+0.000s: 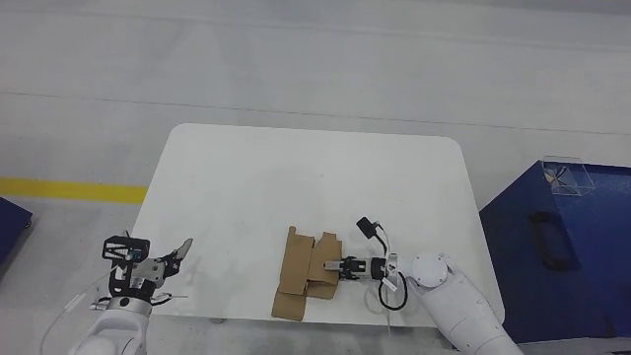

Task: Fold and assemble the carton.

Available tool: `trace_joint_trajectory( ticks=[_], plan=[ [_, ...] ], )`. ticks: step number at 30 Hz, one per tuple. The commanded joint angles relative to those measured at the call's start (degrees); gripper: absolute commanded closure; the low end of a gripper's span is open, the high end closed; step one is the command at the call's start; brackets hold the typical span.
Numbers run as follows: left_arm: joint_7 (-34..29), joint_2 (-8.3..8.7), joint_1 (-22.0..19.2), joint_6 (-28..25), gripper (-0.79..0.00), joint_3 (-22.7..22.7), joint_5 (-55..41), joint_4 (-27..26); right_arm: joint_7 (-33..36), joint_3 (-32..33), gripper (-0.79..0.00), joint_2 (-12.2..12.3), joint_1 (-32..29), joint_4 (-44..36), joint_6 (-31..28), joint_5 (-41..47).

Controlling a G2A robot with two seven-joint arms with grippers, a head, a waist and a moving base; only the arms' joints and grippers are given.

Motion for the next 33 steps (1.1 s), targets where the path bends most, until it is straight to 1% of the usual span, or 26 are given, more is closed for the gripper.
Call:
trace_joint_trajectory(
  ticks=[1, 3, 6, 9, 11, 15, 18, 20, 23, 25, 28, 31, 33],
  plan=[
    [0.00, 0.00, 0.00, 0.00, -0.785, 0.00, 0.00, 0.00, 1.50, 0.31, 0.000, 0.00, 0.19, 0.31, -1.16, 1.99],
    [0.00, 0.00, 0.00, 0.00, -0.785, 0.00, 0.00, 0.00, 3.38, 0.83, 0.000, 0.00, 0.35, 0.61, -2.08, 4.81],
    [0.00, 0.00, 0.00, 0.00, -0.785, 0.00, 0.00, 0.00, 8.35, 2.23, 0.000, 0.18, 0.68, 0.46, -4.23, 10.83],
    [0.00, 0.00, 0.00, 0.00, -0.785, 0.00, 0.00, 0.00, 13.83, 5.04, 0.000, 0.82, 2.12, -1.03, -4.38, 17.02],
    [0.00, 0.00, 0.00, 0.00, -0.785, 0.00, 0.00, 0.00, 17.50, 7.58, 0.000, 1.61, 2.76, -4.27, -3.14, 20.46],
    [0.00, 0.00, 0.00, 0.00, -0.785, 0.00, 0.00, 0.00, 25.36, 14.79, 0.000, 4.02, 2.21, -15.87, 5.00, 26.56],
    [0.00, 0.00, 0.00, 0.00, -0.785, 0.00, 0.00, 0.00, 30.33, 21.17, 0.000, 5.83, 0.88, -25.89, 14.28, 30.84],
    [0.00, 0.00, 0.00, 0.00, -0.785, 0.00, 0.00, 0.00, 31.59, 24.96, 0.000, 6.81, 0.08, -32.02, 19.85, 32.45],
    [0.00, 0.00, 0.00, 0.00, -0.785, 0.00, 0.00, 0.00, 31.59, 28.56, 0.000, 7.90, -1.15, -40.06, 26.25, 34.15],
    [0.00, 0.00, 0.00, 0.00, -0.785, 0.00, 0.00, 0.00, 31.48, 30.45, 0.000, 8.38, -1.44, -43.74, 29.00, 34.88],
    [0.00, 0.00, 0.00, 0.00, -0.785, 0.00, 0.00, 0.00, 29.91, 31.95, 0.000, 8.77, -1.73, -48.21, 30.94, 35.24],
    [0.00, 0.00, 0.00, 0.00, -0.785, 0.00, 0.00, 0.00, 29.37, 32.00, 0.000, 8.96, -1.93, -50.86, 32.92, 36.78],
    [0.00, 0.00, 0.00, 0.00, -0.785, 0.00, 0.00, 0.00, 29.20, 31.78, 0.000, 9.05, -1.76, -51.04, 34.48, 38.06]
  ],
)
